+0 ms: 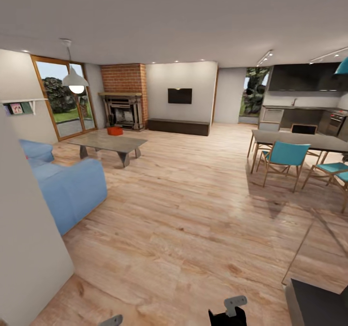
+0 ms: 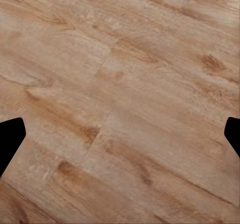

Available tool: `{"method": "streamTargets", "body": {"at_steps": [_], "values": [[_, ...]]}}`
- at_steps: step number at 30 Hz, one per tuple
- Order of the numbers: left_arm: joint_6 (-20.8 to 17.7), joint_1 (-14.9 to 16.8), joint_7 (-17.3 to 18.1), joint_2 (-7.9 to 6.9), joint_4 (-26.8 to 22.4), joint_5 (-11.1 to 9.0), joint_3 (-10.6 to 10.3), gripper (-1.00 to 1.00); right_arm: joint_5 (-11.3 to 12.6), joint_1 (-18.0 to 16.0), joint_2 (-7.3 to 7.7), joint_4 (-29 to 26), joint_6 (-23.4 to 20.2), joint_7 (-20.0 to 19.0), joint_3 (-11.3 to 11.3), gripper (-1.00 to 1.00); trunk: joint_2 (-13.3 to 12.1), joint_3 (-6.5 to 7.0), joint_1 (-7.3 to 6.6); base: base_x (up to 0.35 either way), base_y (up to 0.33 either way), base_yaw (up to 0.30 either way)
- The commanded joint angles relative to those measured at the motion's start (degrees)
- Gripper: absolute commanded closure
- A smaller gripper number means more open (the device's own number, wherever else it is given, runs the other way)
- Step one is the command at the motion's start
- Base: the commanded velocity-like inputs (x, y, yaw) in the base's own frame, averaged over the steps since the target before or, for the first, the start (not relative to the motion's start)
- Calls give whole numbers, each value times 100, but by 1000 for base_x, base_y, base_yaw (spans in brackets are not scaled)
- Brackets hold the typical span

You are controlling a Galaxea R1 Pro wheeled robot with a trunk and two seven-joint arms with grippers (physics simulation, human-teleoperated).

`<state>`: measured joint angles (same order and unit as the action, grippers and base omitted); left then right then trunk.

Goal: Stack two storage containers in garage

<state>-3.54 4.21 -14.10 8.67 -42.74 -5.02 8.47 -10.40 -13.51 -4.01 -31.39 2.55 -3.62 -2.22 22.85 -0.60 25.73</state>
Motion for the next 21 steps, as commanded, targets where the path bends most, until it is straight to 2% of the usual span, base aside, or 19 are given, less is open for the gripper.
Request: {"method": "streamTargets", "body": {"at_steps": [1, 21], "values": [[-24, 1, -11, 3, -12, -52, 6, -100, -49, -2, -3, 2, 17, -24, -24, -100, 7, -6, 6, 323, 0, 0], [-24, 1, -23, 3, -7, -54, 6, -100, -49, -2, -3, 2, 17, -24, -24, -100, 7, -6, 6, 324, 0, 0]]}}
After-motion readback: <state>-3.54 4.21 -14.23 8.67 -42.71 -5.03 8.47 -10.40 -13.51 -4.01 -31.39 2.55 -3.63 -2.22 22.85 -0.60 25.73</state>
